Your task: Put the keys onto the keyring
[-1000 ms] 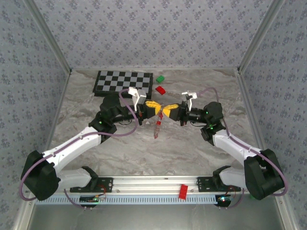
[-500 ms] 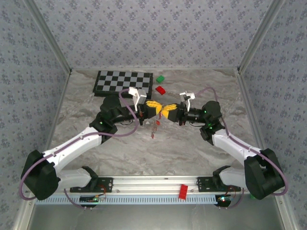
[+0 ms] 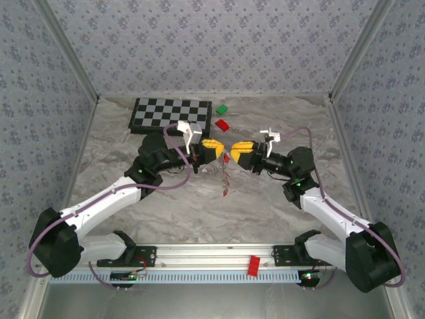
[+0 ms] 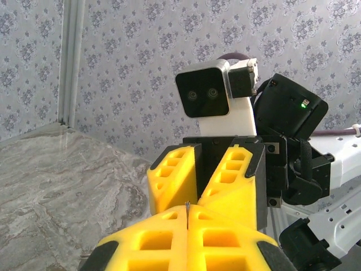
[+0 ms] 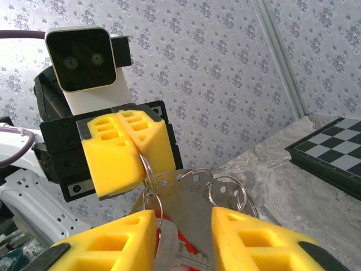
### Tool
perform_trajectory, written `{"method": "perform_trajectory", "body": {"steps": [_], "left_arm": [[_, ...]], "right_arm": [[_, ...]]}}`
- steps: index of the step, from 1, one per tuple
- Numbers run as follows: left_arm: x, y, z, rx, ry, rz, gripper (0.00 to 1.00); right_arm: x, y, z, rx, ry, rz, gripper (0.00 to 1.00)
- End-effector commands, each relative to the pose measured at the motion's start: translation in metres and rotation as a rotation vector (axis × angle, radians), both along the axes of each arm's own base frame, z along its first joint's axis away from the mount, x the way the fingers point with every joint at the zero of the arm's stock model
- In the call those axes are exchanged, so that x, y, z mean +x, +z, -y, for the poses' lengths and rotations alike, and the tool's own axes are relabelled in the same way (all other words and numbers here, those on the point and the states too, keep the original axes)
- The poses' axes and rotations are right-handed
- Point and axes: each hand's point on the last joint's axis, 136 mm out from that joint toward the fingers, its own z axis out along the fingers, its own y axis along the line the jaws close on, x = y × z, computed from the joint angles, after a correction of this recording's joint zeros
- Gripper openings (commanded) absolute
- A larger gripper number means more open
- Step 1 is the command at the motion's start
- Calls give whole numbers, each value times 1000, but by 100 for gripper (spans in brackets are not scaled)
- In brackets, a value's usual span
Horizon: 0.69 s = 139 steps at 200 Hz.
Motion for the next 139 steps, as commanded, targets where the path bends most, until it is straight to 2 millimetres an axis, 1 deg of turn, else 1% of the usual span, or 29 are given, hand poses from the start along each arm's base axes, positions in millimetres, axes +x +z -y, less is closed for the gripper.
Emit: {"method": "perform_trajectory", "body": {"steps": [1, 29, 97, 124, 139], "left_arm": [[-3, 20, 2, -58, -10, 49, 0], [-4, 18, 3, -51, -14, 44, 0], [-5, 18, 3, -47, -17, 50, 0], [-5, 19, 3, -47, -18, 51, 0], [-5, 19, 3, -46, -16, 49, 0]], "right_arm": [[-7, 15, -6, 16, 17, 87, 34], [-11, 21, -12, 25, 44, 111, 36], [-8, 27, -15, 36, 43, 124, 37], [-8, 27, -19, 31, 66, 118, 35], [-8, 26, -20, 28, 78, 112, 32]]}}
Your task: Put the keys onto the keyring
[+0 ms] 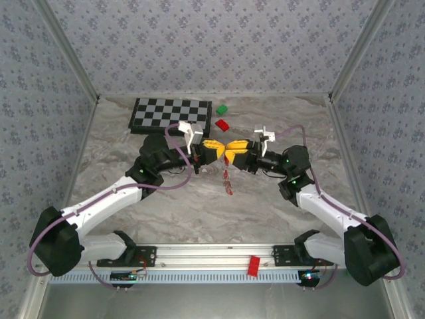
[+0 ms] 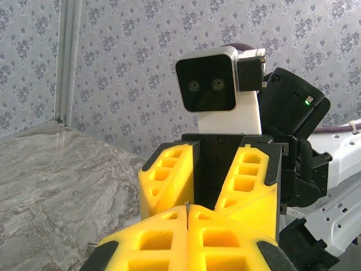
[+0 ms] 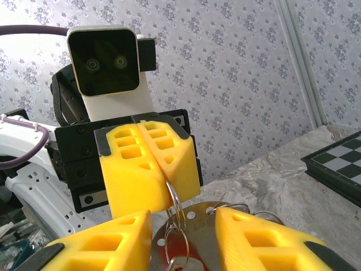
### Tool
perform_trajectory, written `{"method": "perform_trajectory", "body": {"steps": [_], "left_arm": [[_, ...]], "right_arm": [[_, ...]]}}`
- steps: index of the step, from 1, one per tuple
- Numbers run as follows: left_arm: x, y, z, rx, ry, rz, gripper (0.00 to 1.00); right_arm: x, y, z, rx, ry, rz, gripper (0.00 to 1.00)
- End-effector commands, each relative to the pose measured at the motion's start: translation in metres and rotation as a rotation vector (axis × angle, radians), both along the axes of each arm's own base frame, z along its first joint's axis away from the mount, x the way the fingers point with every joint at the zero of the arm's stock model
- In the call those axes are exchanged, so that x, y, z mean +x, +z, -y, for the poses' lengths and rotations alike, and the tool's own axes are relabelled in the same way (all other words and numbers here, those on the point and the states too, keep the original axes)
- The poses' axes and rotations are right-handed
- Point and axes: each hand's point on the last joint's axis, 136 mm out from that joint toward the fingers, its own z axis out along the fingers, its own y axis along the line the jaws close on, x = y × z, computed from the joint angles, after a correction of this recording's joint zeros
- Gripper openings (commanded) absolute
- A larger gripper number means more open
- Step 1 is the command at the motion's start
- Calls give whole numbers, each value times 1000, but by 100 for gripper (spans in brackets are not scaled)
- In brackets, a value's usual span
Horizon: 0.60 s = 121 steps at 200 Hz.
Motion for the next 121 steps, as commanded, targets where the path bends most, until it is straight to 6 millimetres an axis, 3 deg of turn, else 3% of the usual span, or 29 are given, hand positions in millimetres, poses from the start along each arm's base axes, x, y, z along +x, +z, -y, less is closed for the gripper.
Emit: {"method": "perform_trajectory", "body": {"steps": [1, 43, 59, 121], "left_arm": [[-5, 21, 0, -49, -9, 58, 0], [-5, 20, 1, -46, -11, 57, 0], [-5, 20, 1, -45, -14, 55, 0], [-1, 16, -1, -24, 16, 49, 0]], "right_arm": [[-4, 17, -4, 19, 27, 61, 32], [-9, 17, -8, 12, 64, 66, 14], [-11, 19, -8, 11, 76, 70, 0], [-12, 19, -5, -22, 78, 80, 0]]}}
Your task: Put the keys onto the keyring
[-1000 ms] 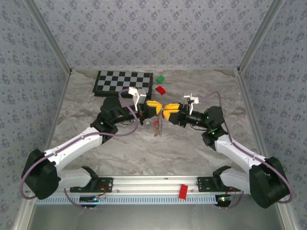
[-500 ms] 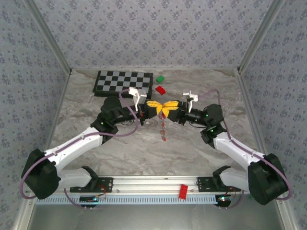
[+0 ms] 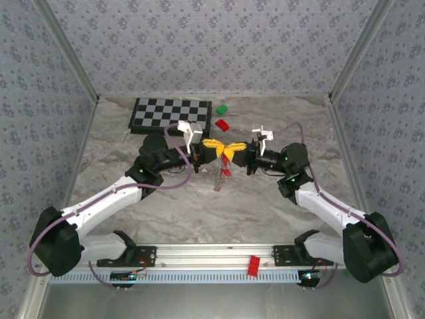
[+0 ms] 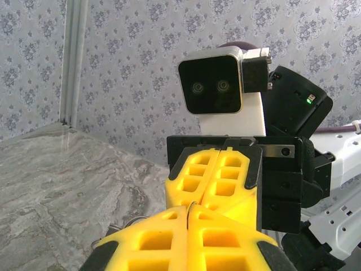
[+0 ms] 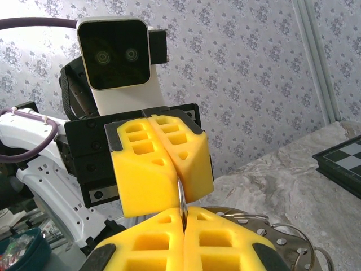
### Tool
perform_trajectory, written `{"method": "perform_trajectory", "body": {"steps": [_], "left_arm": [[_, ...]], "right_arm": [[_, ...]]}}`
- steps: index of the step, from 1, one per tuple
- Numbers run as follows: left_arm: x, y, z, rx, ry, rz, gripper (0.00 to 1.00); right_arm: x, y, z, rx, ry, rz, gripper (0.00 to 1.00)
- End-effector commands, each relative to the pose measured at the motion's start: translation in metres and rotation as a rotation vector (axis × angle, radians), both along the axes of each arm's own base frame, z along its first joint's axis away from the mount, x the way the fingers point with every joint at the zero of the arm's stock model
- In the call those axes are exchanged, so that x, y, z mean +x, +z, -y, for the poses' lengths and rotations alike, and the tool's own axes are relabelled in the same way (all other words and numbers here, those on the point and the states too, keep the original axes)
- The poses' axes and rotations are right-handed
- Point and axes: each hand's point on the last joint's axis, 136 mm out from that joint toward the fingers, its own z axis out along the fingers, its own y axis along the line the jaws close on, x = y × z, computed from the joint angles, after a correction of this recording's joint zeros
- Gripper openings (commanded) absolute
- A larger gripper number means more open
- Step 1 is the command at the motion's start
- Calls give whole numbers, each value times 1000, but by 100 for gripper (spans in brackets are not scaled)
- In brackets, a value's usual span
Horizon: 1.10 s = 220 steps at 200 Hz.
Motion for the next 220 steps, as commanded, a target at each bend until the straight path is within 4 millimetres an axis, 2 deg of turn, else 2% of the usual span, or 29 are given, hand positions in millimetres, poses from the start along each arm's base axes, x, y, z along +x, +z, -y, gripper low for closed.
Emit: {"method": "perform_trajectory", "body": {"steps": [1, 12, 22, 41, 53, 64, 82, 123, 147, 180, 207, 219, 220], "left_arm": [[-4, 15, 0, -21, 3, 47, 0], [-3, 14, -1, -12, 12, 48, 1], [-2, 14, -3, -8, 22, 47, 7], [0, 14, -5, -4, 31, 42, 12], [1, 15, -7, -5, 36, 38, 22], [1, 16, -8, -6, 38, 36, 26], [2, 19, -13, -11, 45, 36, 41], [-1, 20, -22, 8, 43, 55, 43], [-2, 11, -25, 54, 46, 60, 44], [-1, 3, -25, 89, 35, 54, 45], [-5, -7, -23, 103, 5, 53, 45], [-6, -11, -23, 115, 3, 51, 45], [-6, -11, -24, 116, 3, 50, 45]], "right_arm": [[-9, 19, 0, -4, 28, 77, 0], [-8, 18, 2, -16, 22, 79, 0], [-7, 17, 3, -28, 17, 81, 0], [-7, 16, 5, -58, 14, 85, 0], [-7, 13, 6, -81, 18, 77, 0], [-6, 13, 7, -100, 18, 81, 0], [-7, 10, 7, -146, 22, 81, 0], [-9, -5, 10, -305, 23, 77, 0], [-10, -10, 11, -383, 22, 64, 0], [-15, -31, 13, -556, 30, 17, 0], [-20, -34, 10, -638, 49, -9, 0], [-24, -43, 12, -702, 52, -22, 0], [-23, -37, 11, -699, 48, -8, 0]]}}
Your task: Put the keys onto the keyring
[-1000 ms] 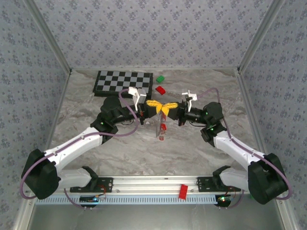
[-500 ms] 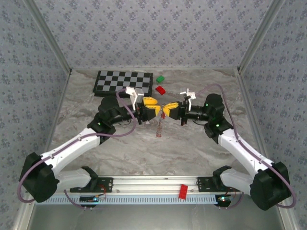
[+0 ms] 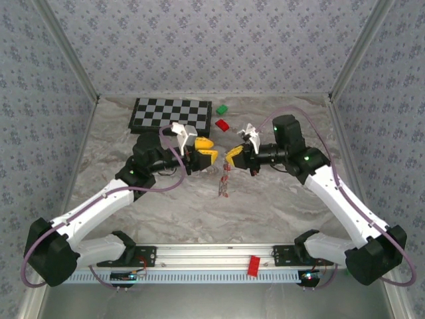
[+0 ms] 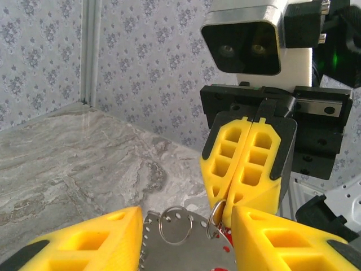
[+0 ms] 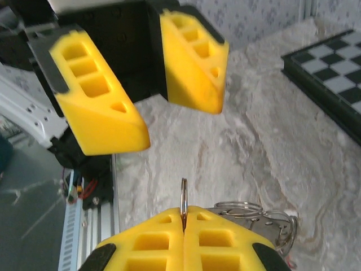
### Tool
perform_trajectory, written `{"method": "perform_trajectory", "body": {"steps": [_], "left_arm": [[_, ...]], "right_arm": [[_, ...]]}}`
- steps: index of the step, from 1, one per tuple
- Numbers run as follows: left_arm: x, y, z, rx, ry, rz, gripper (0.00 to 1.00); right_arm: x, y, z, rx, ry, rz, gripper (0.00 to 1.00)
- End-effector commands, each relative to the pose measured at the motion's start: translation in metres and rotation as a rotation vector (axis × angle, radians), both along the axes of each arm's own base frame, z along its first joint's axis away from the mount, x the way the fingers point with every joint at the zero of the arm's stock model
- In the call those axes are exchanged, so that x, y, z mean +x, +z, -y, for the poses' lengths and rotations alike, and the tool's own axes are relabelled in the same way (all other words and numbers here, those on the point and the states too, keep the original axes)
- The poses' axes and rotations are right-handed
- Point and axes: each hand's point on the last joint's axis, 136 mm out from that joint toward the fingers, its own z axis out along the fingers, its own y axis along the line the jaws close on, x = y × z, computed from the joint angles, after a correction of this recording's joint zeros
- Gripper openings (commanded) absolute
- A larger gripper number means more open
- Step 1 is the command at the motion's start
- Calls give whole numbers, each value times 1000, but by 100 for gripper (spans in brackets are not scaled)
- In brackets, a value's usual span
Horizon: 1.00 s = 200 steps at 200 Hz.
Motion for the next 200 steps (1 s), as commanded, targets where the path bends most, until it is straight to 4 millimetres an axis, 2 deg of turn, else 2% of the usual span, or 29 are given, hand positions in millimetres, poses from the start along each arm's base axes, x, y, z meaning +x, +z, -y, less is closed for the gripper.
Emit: {"method": "perform_trajectory", "body": {"steps": [1, 61, 149, 200], "left_arm": [[-6, 3, -1, 9, -37, 39, 45], [-19, -11, 2, 61, -119, 43, 45], [-15, -29, 9, 109, -151, 3, 43], [-16, -28, 11, 104, -163, 10, 42]], "right_arm": [[-12, -9, 7, -141, 11, -6, 0], [-15, -12, 2, -310, 49, 31, 0], [-20, -4, -1, -296, 76, 54, 0], [-22, -2, -5, -270, 91, 47, 0]]}}
